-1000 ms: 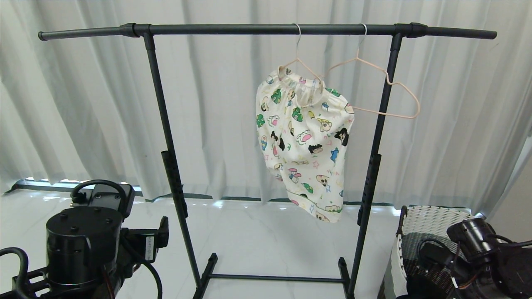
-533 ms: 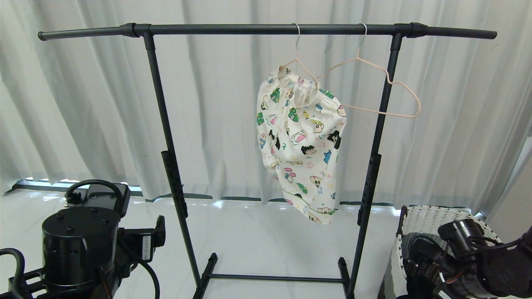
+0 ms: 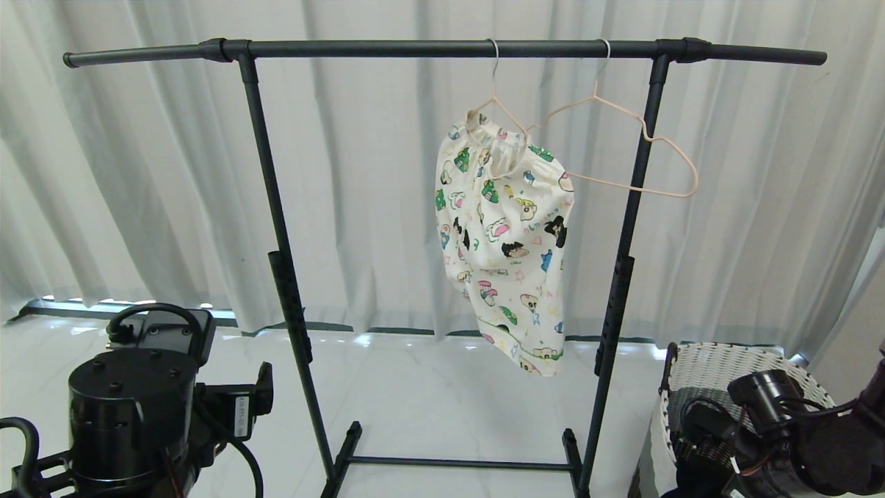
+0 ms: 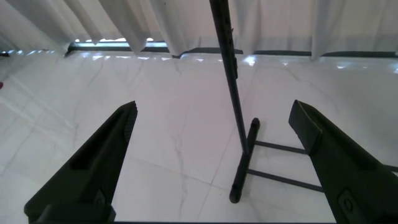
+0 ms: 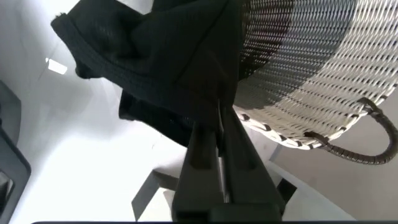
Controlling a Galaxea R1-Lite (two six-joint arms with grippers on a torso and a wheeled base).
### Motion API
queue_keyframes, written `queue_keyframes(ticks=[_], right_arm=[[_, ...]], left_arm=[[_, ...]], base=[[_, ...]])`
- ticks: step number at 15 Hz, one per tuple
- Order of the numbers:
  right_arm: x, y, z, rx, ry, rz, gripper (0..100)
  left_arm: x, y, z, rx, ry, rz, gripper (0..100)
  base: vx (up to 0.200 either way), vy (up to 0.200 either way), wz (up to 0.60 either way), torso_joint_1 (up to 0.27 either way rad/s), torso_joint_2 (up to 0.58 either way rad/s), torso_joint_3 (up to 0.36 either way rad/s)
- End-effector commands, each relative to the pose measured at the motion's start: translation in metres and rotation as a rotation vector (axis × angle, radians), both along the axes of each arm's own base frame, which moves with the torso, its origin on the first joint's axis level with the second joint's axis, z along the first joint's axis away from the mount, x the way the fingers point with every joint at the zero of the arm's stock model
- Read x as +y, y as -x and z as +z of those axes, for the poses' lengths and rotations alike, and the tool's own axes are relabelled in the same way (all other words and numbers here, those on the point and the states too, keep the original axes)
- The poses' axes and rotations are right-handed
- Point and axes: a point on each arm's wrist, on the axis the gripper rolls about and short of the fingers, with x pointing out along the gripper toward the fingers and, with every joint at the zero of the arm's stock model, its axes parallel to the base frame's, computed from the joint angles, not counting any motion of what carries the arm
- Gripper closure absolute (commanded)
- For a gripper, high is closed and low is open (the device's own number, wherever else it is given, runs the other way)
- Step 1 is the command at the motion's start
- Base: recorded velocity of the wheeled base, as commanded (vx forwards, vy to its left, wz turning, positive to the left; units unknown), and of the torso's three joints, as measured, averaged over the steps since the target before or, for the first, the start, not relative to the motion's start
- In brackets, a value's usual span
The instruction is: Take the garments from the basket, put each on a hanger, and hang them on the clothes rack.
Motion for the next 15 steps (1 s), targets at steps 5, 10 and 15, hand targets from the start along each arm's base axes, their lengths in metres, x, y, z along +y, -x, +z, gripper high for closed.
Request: queue_keyframes(ticks=[5,10,15], right_arm=[[0.015,0.006,0.060,-0.201,-0.041,0.064,100],[0.023,0.013,0.169,-0.209,-0.102,0.082,100],[0.073,0.052,0.267,-0.336,-0.315,0.182,100]], left_arm=[[-0.005,0.005,-0.004,0.017,-0.007,-0.037,0],[-0.023,0.016,-0.004,0.006,0.031,-0.150,0],[-0.037,0.026,-0.002,0.017,0.096,-0.303,0]], base=[[0.000,0.000,0.00,0.000,0.00,0.000],[0.000,0.000,0.00,0.000,0.00,0.000],[0.000,0.000,0.00,0.000,0.00,0.000]])
